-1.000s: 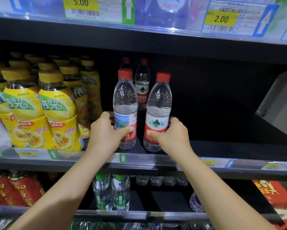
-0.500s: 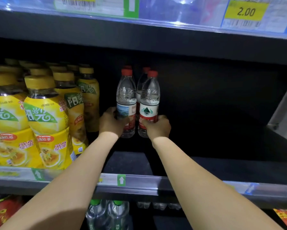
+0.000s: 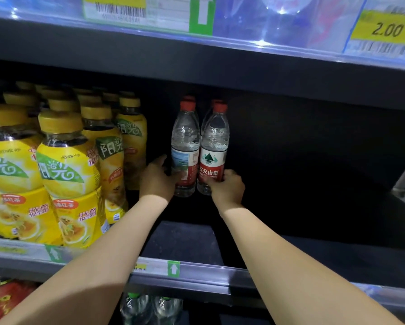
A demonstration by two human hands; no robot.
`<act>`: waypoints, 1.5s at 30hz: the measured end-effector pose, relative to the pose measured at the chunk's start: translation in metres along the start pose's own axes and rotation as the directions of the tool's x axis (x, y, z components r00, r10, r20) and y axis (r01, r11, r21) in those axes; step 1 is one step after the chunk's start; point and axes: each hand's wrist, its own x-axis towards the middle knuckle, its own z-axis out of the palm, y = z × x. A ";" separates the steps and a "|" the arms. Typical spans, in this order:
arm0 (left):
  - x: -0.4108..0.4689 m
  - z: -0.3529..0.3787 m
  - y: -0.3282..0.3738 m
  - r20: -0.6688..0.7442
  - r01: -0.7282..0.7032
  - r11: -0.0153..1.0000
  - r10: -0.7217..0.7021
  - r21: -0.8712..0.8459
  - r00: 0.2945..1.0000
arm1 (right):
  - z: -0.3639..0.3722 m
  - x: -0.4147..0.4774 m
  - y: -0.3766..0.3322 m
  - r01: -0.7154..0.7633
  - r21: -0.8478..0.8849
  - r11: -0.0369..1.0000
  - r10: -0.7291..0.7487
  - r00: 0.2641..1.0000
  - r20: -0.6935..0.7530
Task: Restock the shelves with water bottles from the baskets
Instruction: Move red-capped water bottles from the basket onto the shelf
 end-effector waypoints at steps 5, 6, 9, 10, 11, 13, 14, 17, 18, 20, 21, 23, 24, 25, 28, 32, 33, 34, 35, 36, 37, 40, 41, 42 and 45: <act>0.015 0.016 -0.019 -0.017 -0.045 0.989 0.043 -0.141 0.999 | 0.004 0.007 0.001 0.030 -0.027 0.999 -0.029 0.999 0.019; 0.018 0.019 -0.023 -0.011 -0.048 0.989 0.047 -0.139 0.999 | 0.005 0.008 0.001 0.033 -0.030 0.999 -0.032 0.999 0.027; 0.026 0.026 -0.028 -0.004 -0.049 0.995 0.049 -0.092 0.999 | 0.008 0.012 0.000 0.030 -0.053 0.998 -0.028 0.999 0.040; 0.028 0.028 -0.028 -0.005 -0.053 0.996 0.053 -0.065 0.999 | 0.008 0.012 -0.001 0.021 -0.059 0.998 -0.018 0.999 0.048; 0.029 0.028 -0.026 -0.008 -0.053 0.998 0.052 -0.029 0.999 | 0.007 0.012 -0.003 0.009 -0.063 0.998 -0.006 0.998 0.058; 0.023 0.024 -0.018 -0.032 -0.031 0.998 0.033 0.053 0.999 | 0.002 0.007 -0.008 -0.022 -0.067 0.998 0.027 0.996 0.081; 0.018 0.021 -0.012 -0.030 -0.023 0.995 0.026 0.093 0.999 | -0.003 0.002 -0.011 -0.038 -0.064 0.997 0.044 0.995 0.091; -0.015 -0.001 0.016 0.049 -0.043 0.971 0.033 0.236 0.998 | -0.031 -0.023 -0.031 -0.040 -0.108 0.993 0.056 0.987 0.150; -0.030 -0.011 0.026 0.069 -0.060 0.954 0.042 0.294 0.997 | -0.044 -0.035 -0.041 -0.018 -0.154 0.988 0.045 0.983 0.176; -0.067 -0.035 0.042 0.077 -0.091 0.913 0.065 0.398 0.995 | -0.069 -0.063 -0.055 0.075 -0.243 0.967 -0.017 0.972 0.233; -0.087 -0.048 0.049 0.095 -0.136 0.883 0.105 0.449 0.990 | -0.081 -0.081 -0.059 0.131 -0.277 0.952 -0.057 0.964 0.259; -0.126 -0.070 0.058 0.169 -0.251 0.843 0.193 0.475 0.967 | -0.102 -0.118 -0.061 0.260 -0.357 0.897 -0.150 0.940 0.305; -0.143 -0.079 0.060 0.222 -0.278 0.835 0.192 0.475 0.956 | -0.110 -0.138 -0.060 0.318 -0.402 0.859 -0.185 0.924 0.335; -0.159 -0.085 0.059 0.273 -0.285 0.826 0.167 0.486 0.948 | -0.119 -0.156 -0.058 0.367 -0.434 0.822 -0.213 0.907 0.364; -0.206 -0.094 0.042 0.372 -0.350 0.763 0.155 0.544 0.915 | -0.141 -0.207 -0.044 0.453 -0.495 0.742 -0.252 0.872 0.419; -0.279 -0.101 0.006 0.391 -0.473 0.649 0.280 0.596 0.877 | -0.163 -0.268 -0.009 0.463 -0.599 0.654 -0.240 0.877 0.416; -0.297 -0.102 -0.004 0.421 -0.490 0.634 0.271 0.599 0.866 | -0.168 -0.283 0.002 0.460 -0.629 0.627 -0.224 0.880 0.420; -0.315 -0.102 -0.013 0.446 -0.508 0.622 0.270 0.596 0.854 | -0.171 -0.298 0.016 0.462 -0.656 0.597 -0.208 0.879 0.430; -0.332 -0.100 -0.024 0.469 -0.523 0.614 0.266 0.591 0.842 | -0.174 -0.313 0.031 0.468 -0.677 0.568 -0.189 0.875 0.445; -0.350 -0.098 -0.036 0.496 -0.532 0.609 0.249 0.588 0.832 | -0.178 -0.328 0.048 0.475 -0.696 0.539 -0.167 0.870 0.464; -0.366 -0.096 -0.048 0.525 -0.536 0.608 0.219 0.585 0.822 | -0.181 -0.343 0.066 0.480 -0.713 0.511 -0.137 0.864 0.484; -0.410 -0.086 -0.091 0.602 -0.522 0.617 0.096 0.589 0.793 | -0.189 -0.387 0.123 0.467 -0.754 0.462 -0.001 0.850 0.526; -0.424 -0.083 -0.106 0.620 -0.512 0.620 0.051 0.595 0.783 | -0.192 -0.400 0.143 0.456 -0.765 0.455 0.051 0.844 0.534; -0.438 -0.079 -0.121 0.639 -0.506 0.620 0.010 0.599 0.769 | -0.195 -0.413 0.163 0.442 -0.772 0.458 0.102 0.836 0.539; -0.475 -0.064 -0.167 0.688 -0.470 0.620 -0.160 0.628 0.708 | -0.203 -0.444 0.222 0.395 -0.783 0.480 0.247 0.796 0.553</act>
